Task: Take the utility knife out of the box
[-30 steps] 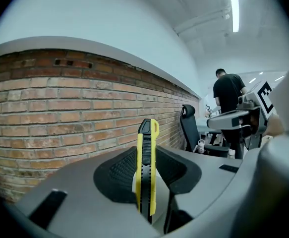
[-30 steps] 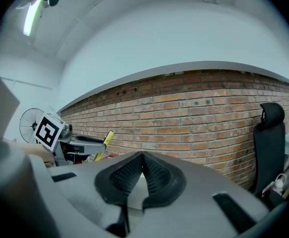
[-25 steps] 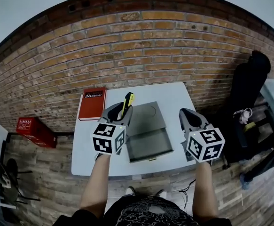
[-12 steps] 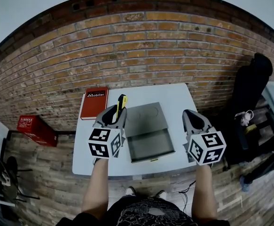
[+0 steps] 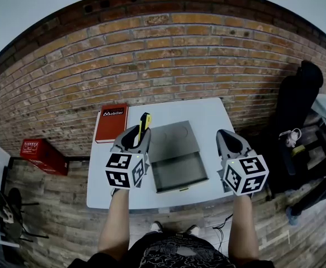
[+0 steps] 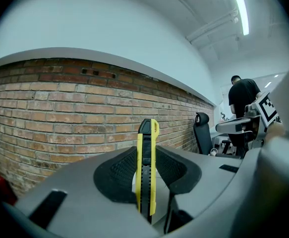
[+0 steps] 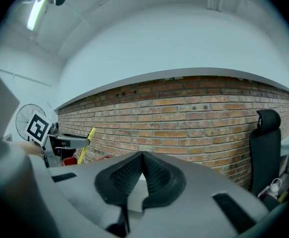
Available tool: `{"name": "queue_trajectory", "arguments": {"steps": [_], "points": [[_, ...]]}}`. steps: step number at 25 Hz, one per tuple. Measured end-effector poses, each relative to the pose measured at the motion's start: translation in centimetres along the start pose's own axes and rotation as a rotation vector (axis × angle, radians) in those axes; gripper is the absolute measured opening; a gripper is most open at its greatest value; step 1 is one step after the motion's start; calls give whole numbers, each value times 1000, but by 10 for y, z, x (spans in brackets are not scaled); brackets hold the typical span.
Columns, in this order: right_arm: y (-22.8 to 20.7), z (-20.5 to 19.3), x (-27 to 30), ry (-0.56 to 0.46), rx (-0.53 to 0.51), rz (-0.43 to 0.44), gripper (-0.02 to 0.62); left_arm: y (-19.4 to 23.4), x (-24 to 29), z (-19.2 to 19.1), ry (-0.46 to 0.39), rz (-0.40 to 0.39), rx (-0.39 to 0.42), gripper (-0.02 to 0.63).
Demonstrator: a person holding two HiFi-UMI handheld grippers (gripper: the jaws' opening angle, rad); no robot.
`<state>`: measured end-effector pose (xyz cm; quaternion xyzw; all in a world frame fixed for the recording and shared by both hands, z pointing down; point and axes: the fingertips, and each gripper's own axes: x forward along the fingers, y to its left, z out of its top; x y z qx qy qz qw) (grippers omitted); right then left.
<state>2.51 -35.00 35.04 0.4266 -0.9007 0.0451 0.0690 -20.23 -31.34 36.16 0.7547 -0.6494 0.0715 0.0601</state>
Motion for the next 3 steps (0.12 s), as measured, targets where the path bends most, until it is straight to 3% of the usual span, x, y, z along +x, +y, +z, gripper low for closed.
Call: {"name": "queue_trajectory", "arguments": {"steps": [3], "points": [[-1, 1, 1, -4, 0, -7, 20, 0, 1, -1, 3, -3, 1, 129]]}}
